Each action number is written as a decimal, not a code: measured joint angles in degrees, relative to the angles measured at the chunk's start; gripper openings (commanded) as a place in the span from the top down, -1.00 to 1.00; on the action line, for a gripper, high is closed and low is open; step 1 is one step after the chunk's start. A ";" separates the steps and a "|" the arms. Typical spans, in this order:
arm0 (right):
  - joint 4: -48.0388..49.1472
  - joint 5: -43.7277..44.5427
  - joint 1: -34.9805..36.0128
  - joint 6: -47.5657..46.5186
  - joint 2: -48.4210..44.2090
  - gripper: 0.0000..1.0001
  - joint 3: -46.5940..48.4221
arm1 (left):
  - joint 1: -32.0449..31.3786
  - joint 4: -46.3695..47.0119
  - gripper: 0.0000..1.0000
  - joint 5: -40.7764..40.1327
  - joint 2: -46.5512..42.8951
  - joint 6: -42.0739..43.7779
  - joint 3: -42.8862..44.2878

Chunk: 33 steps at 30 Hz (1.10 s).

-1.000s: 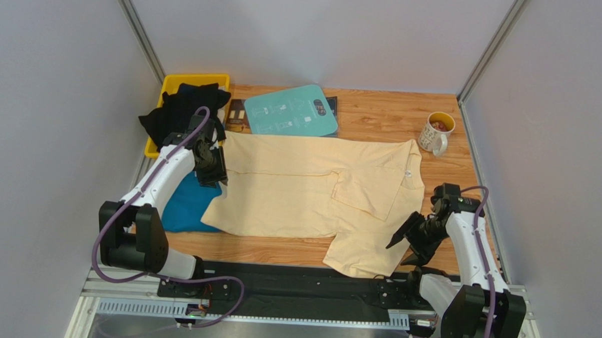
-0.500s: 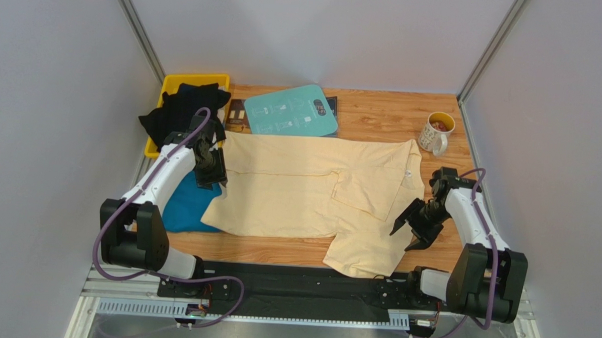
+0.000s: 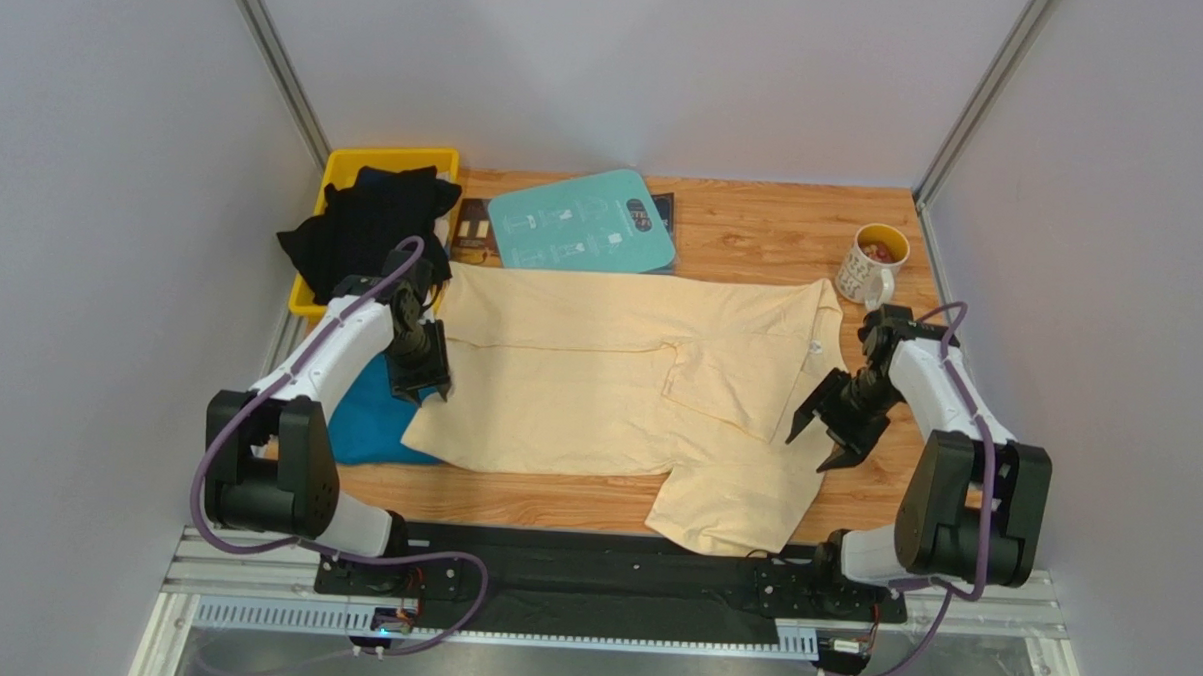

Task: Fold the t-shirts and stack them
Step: Grap the side of the flattened tshirt closest away from the robot with both arms

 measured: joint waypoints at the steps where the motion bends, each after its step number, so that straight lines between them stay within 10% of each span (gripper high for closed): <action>1: 0.31 0.07 0.00 -0.20 1.14 -0.22 1.44 | 0.00 -0.09 0.03 0.04 0.33 0.11 0.17; 33: 7.56 -3.61 0.00 -2.03 16.74 -0.22 9.66 | 0.70 -7.96 0.03 -3.98 2.99 3.87 3.65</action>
